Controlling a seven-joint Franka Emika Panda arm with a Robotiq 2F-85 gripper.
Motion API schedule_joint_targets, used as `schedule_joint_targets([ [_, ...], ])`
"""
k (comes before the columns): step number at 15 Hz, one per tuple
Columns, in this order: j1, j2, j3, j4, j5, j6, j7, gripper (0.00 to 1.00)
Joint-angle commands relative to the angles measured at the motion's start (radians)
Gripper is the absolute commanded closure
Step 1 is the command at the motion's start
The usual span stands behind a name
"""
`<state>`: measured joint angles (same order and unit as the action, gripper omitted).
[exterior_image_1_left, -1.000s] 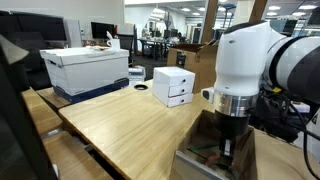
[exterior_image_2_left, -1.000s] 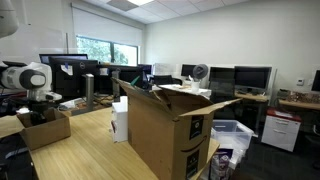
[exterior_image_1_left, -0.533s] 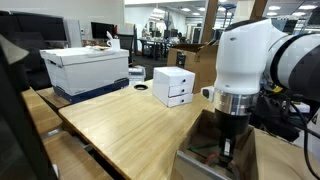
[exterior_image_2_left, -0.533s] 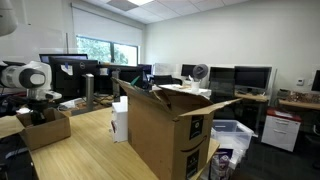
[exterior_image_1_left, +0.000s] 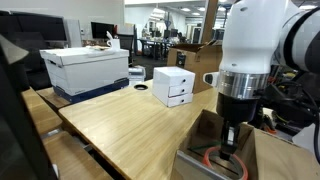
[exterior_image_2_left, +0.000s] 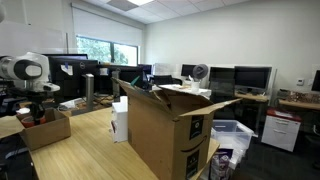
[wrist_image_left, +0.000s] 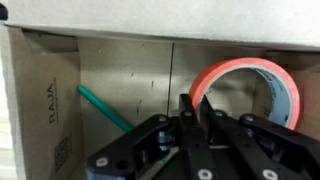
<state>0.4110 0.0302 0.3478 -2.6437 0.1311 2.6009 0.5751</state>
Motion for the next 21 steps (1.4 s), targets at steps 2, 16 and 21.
schedule_joint_targets([
  [2,-0.016,-0.105,0.008,0.01,0.033,-0.146,-0.064,0.94],
  [16,-0.081,-0.196,-0.025,0.134,0.011,-0.415,-0.09,0.94],
  [21,-0.13,-0.192,-0.057,0.144,-0.002,-0.422,-0.096,0.94],
])
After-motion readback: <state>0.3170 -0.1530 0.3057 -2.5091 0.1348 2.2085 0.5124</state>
